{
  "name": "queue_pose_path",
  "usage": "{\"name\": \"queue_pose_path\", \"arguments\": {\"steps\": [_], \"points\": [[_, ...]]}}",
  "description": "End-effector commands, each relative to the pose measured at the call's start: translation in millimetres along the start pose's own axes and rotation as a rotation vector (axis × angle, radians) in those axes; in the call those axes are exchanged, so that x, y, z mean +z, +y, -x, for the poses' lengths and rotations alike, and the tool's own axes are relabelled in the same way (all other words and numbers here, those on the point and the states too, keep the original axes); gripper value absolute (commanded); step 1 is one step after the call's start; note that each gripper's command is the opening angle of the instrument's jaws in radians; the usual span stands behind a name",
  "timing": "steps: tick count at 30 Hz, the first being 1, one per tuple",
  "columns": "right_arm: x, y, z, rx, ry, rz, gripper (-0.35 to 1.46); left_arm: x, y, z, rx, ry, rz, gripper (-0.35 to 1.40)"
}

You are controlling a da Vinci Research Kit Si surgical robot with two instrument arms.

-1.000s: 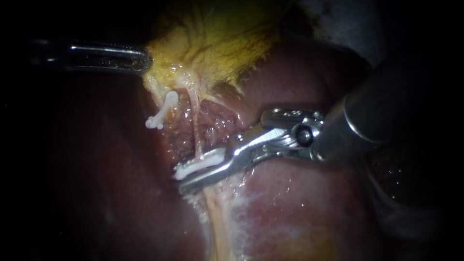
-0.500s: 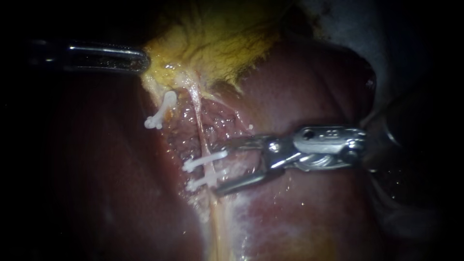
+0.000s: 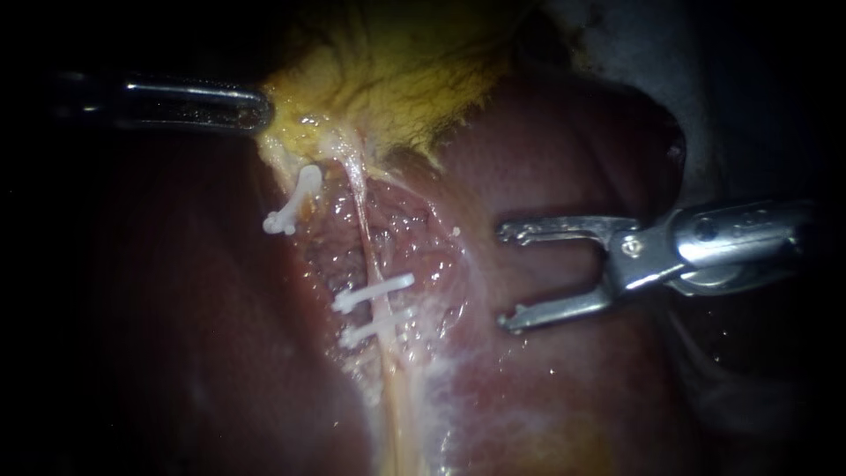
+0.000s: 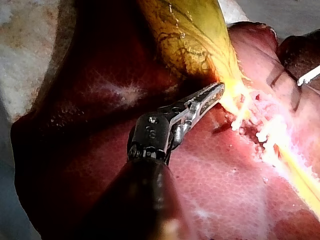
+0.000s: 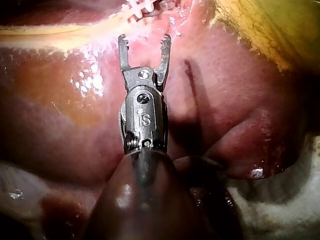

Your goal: Going back second clip right tube

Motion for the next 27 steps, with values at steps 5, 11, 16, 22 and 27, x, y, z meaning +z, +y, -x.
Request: {"name": "queue_pose_path", "arguments": {"steps": [5, 11, 16, 22, 27], "points": [[-0.6, 0.0, 0.0, 0.0, -0.001, 0.003, 0.6, 0.8, 0.0, -0.6, 0.003, -0.002, 0.005, -0.35], [-0.8, 0.0, 0.1, -0.001, -0.001, 0.002, 0.6, 3.3, 0.3, -2.8, 0.015, -0.005, 0.009, -0.35], [-1.0, -0.1, 0.2, -0.001, -0.001, 0.001, 0.6, 5.8, 1.4, -4.8, 0.027, 0.013, -0.001, -0.35], [-1.0, -0.1, 0.2, -0.001, -0.001, 0.002, 0.6, 7.4, 1.8, -6.2, 0.018, 0.025, -0.009, -0.35], [-1.0, -0.1, 0.2, -0.001, -0.001, 0.002, 0.6, 7.4, 1.7, -6.0, 0.017, 0.025, -0.009, -0.35]]}}
